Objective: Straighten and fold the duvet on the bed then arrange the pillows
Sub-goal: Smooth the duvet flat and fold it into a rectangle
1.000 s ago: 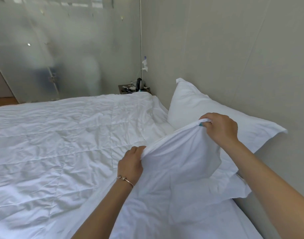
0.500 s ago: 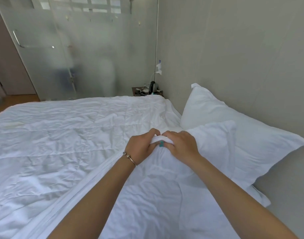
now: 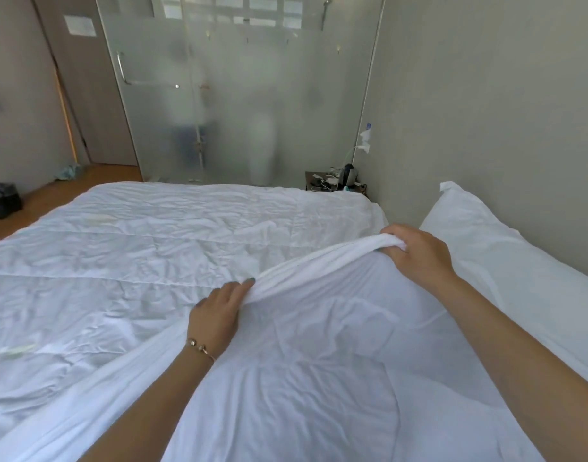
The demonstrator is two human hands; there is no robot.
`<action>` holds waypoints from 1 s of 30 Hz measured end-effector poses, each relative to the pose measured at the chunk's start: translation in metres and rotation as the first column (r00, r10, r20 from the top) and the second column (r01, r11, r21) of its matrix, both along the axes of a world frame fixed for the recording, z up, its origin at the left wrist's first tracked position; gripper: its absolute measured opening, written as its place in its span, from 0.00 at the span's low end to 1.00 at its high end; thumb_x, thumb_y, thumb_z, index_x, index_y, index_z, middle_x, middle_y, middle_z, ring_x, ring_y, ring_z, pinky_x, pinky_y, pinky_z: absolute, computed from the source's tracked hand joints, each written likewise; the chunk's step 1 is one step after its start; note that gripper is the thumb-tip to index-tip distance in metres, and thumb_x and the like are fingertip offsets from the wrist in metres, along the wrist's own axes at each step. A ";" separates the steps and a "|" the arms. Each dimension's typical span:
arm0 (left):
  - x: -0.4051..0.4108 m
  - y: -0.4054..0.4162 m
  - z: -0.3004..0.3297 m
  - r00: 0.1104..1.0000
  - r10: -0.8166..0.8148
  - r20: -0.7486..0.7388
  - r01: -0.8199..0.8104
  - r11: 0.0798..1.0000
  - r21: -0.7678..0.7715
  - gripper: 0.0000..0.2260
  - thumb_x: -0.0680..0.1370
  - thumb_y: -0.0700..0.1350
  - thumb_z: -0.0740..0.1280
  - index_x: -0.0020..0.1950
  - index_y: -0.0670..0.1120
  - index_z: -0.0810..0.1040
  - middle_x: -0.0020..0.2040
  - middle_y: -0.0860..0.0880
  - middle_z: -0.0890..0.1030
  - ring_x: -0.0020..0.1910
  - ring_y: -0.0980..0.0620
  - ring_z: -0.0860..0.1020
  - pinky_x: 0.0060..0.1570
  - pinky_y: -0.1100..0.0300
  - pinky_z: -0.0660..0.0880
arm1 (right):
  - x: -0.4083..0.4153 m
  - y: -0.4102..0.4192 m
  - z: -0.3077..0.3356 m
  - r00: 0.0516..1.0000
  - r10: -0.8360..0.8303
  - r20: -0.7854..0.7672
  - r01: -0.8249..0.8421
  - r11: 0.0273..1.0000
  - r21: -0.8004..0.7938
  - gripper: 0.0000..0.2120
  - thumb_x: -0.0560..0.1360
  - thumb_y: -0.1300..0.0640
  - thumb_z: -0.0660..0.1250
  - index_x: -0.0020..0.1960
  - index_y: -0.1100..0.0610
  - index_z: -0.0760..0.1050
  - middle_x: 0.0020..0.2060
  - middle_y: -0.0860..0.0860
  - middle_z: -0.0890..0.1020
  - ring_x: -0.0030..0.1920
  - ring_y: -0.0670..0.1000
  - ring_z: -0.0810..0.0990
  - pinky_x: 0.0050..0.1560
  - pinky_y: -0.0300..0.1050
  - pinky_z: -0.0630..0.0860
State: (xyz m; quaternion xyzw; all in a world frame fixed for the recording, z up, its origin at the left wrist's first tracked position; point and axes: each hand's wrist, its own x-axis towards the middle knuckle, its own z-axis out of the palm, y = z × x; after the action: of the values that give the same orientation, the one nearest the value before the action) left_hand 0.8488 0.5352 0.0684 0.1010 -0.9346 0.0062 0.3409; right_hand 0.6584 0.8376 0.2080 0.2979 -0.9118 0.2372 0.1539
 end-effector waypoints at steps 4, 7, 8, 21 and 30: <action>-0.028 -0.045 0.018 0.982 0.154 0.105 -0.174 0.962 0.211 0.27 0.62 0.28 0.68 0.55 0.51 0.72 0.35 0.47 0.79 0.26 0.43 0.77 0.26 0.63 0.62 | 0.002 -0.024 -0.014 0.989 -0.027 0.148 0.023 0.999 0.031 0.11 0.79 0.53 0.63 0.58 0.42 0.68 0.46 0.38 0.73 0.45 0.49 0.74 0.40 0.46 0.68; -0.052 -0.066 0.022 0.973 0.187 0.134 -0.228 0.870 0.436 0.21 0.71 0.31 0.59 0.57 0.51 0.75 0.43 0.46 0.80 0.36 0.41 0.79 0.32 0.57 0.66 | 0.004 -0.041 -0.034 0.973 -0.064 0.220 0.072 0.997 -0.028 0.15 0.79 0.61 0.61 0.62 0.46 0.65 0.55 0.44 0.71 0.50 0.52 0.75 0.50 0.49 0.72; -0.058 -0.074 0.021 0.982 0.149 0.115 -0.185 0.883 0.432 0.21 0.71 0.31 0.59 0.58 0.51 0.75 0.44 0.47 0.80 0.37 0.41 0.79 0.33 0.56 0.68 | 0.004 -0.044 -0.039 0.969 -0.104 0.225 0.114 0.993 -0.034 0.16 0.79 0.62 0.61 0.63 0.50 0.64 0.58 0.46 0.69 0.52 0.53 0.74 0.54 0.48 0.71; -0.127 -0.143 0.020 0.896 -0.387 -0.217 0.376 0.922 -0.089 0.28 0.74 0.73 0.52 0.44 0.52 0.80 0.32 0.56 0.79 0.24 0.52 0.77 0.23 0.65 0.68 | -0.010 -0.076 -0.082 0.661 -0.740 0.125 0.700 0.668 0.253 0.13 0.81 0.53 0.56 0.65 0.50 0.65 0.60 0.54 0.67 0.46 0.60 0.76 0.40 0.49 0.68; -0.225 -0.187 0.031 0.932 -0.321 -0.168 0.311 0.946 -0.088 0.31 0.72 0.75 0.51 0.46 0.52 0.80 0.36 0.54 0.82 0.29 0.48 0.81 0.25 0.61 0.71 | -0.113 -0.114 -0.102 0.849 -0.525 0.049 0.503 0.778 -0.376 0.12 0.76 0.68 0.65 0.55 0.61 0.65 0.68 0.61 0.63 0.54 0.64 0.75 0.50 0.54 0.75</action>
State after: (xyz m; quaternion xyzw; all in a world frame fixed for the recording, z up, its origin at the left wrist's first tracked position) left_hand 0.6236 0.3481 0.0995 -0.0608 -0.9035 -0.0298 0.4233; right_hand 0.5453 0.7235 0.1056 0.0096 -0.8908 0.3469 0.2933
